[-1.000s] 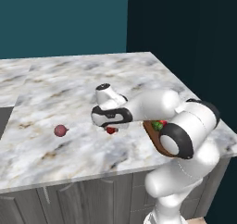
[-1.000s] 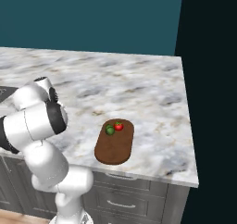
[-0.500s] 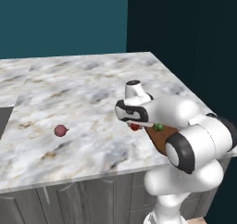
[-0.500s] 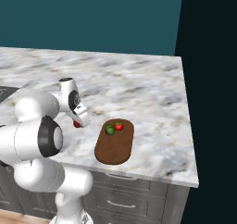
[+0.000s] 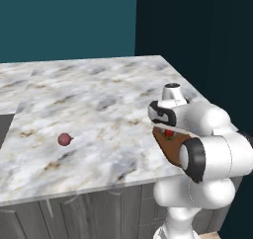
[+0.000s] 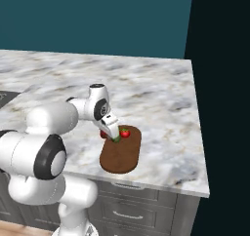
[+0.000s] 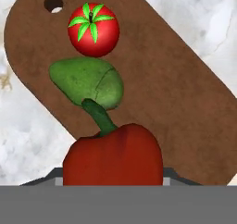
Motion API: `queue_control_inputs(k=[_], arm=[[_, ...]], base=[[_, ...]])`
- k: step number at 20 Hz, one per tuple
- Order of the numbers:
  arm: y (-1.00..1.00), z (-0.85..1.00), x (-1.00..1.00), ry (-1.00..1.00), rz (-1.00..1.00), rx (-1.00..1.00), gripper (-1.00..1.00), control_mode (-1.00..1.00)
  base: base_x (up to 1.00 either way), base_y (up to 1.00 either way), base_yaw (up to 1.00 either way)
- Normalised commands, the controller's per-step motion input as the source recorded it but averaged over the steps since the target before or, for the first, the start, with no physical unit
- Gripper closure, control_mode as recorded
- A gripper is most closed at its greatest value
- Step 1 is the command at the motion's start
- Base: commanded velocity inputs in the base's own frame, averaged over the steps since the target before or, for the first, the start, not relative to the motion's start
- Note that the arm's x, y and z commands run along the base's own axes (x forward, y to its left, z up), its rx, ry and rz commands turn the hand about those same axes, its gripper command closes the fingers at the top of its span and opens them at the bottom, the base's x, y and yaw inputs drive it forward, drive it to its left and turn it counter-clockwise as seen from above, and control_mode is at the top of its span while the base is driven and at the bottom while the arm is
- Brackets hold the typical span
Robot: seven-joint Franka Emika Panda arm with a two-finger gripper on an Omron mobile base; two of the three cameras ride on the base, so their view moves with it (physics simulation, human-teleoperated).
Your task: Place the avocado, onion, tomato, and bell pepper on the cutting board.
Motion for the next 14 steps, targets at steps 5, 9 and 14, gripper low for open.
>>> queue_control_inputs(k=[5, 9, 14], arm=[[-0.8, 0.0, -0.08, -0.02, -0.05, 0.06, 1.0, -1.0], [-0.43, -0.02, 0.22, -0.01, 0.0, 0.02, 1.0, -1.0], [-0.29, -0.22, 0.46, 0.0, 0.01, -0.01, 1.0, -1.0]], base=[[0.0, 0.0, 0.0], [0.0, 0.0, 0.0], [0.0, 0.0, 0.0]])
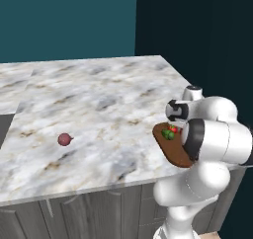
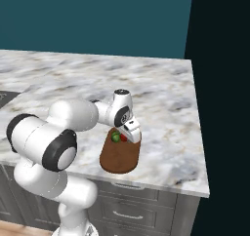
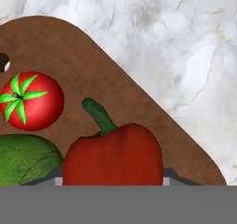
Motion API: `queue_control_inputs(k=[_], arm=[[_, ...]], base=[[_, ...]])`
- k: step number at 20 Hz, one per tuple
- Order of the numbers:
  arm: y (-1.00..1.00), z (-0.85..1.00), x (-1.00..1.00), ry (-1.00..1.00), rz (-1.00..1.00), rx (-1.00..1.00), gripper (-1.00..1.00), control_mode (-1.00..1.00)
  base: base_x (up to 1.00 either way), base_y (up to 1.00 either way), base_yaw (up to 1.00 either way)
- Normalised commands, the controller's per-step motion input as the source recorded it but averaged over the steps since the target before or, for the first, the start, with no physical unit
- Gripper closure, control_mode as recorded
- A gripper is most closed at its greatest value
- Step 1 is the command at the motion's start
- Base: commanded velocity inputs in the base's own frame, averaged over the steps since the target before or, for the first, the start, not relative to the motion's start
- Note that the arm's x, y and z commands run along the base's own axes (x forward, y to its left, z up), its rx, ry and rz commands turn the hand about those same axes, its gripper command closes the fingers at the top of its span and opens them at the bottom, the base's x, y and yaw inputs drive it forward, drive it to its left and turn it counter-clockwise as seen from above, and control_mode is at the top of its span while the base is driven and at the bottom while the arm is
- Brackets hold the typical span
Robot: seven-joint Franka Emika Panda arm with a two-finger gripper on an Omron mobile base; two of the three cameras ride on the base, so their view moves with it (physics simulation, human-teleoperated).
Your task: Place the avocado, onion, tomato, and bell pepper on the cutting board.
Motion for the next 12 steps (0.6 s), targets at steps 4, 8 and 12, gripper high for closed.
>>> queue_control_inputs(k=[4, 8, 12], arm=[[0.01, -0.21, 0.04, 0.01, 0.0, -0.02, 1.0, -1.0], [0.06, -0.32, 0.03, 0.03, 0.0, 0.0, 1.0, -1.0], [0.0, -0.37, 0.0, 0.03, -0.01, 0.0, 1.0, -1.0]], base=[[0.0, 0.0, 0.0], [0.0, 0.0, 0.0], [0.0, 0.0, 0.0]])
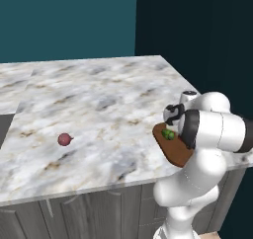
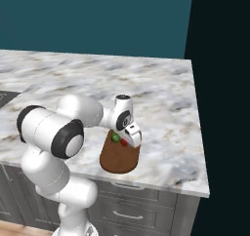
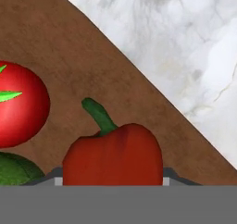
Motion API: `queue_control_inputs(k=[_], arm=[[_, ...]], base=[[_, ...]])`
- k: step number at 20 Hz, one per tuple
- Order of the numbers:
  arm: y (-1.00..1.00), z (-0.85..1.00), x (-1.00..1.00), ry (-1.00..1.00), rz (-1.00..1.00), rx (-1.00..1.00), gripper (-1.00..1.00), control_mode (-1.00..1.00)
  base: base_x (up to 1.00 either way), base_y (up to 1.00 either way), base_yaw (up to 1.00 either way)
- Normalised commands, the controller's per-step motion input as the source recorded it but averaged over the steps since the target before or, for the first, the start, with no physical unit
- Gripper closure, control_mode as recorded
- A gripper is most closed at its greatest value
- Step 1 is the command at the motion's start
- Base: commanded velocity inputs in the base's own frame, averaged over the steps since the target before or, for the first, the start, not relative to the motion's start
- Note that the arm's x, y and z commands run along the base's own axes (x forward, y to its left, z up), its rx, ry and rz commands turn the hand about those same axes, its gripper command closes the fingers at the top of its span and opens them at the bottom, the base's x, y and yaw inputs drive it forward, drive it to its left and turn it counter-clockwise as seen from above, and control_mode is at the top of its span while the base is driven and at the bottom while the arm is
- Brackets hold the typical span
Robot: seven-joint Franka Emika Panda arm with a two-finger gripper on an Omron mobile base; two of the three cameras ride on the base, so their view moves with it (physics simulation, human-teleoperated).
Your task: Place the avocado, onion, tomato, and bell pepper on the cutting board.
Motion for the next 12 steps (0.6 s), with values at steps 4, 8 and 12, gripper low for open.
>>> queue_control_inputs(k=[4, 8, 12], arm=[[0.0, -0.22, 0.0, 0.0, -0.03, 0.02, 1.0, -1.0], [0.0, -0.16, 0.0, 0.0, -0.04, 0.01, -1.0, -1.0], [0.0, -0.02, 0.0, 0.0, -0.02, 0.0, -1.0, -1.0]], base=[[0.0, 0.0, 0.0], [0.0, 0.0, 0.0], [0.0, 0.0, 0.0]])
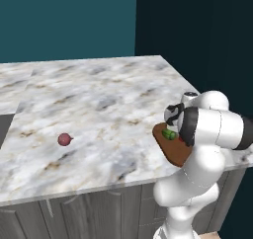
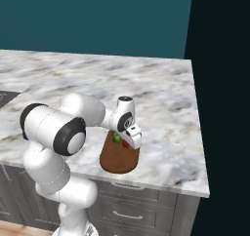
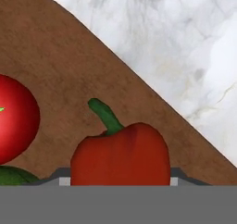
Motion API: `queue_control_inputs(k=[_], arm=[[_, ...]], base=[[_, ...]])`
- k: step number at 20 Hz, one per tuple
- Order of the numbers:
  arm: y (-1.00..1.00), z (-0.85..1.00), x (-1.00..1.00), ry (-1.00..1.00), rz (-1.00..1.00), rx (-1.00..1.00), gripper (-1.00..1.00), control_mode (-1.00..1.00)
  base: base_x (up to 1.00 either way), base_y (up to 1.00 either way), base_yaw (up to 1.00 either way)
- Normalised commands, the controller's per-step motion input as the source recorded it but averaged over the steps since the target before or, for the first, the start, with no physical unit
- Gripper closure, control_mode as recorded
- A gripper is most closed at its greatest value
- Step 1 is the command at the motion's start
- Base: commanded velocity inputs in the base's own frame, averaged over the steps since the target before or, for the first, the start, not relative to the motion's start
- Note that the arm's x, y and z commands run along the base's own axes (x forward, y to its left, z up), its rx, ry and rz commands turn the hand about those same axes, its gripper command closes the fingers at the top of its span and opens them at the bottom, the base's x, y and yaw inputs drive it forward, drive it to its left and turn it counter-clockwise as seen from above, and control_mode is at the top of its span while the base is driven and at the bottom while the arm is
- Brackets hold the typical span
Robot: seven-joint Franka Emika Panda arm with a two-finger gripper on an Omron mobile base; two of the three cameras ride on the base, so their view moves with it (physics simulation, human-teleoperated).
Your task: Place the avocado, onion, tomato, and bell pepper on the cutting board.
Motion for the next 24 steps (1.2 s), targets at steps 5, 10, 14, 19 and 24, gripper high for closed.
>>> queue_control_inputs(k=[5, 10, 14, 19, 24], arm=[[0.0, 0.32, 0.0, 0.0, 0.0, 0.05, -1.0, -1.0], [0.0, 0.79, -0.02, 0.0, -0.02, 0.12, -1.0, -1.0], [0.04, 0.78, -0.02, 0.0, -0.02, 0.11, -1.0, -1.0], [0.34, 0.47, 0.0, -0.05, -0.01, 0.14, -1.0, -1.0], [0.86, 0.28, 0.06, -0.01, 0.09, 0.07, -1.0, -1.0]], base=[[0.0, 0.0, 0.0], [0.0, 0.0, 0.0], [0.0, 0.0, 0.0], [0.0, 0.0, 0.0], [0.0, 0.0, 0.0]])
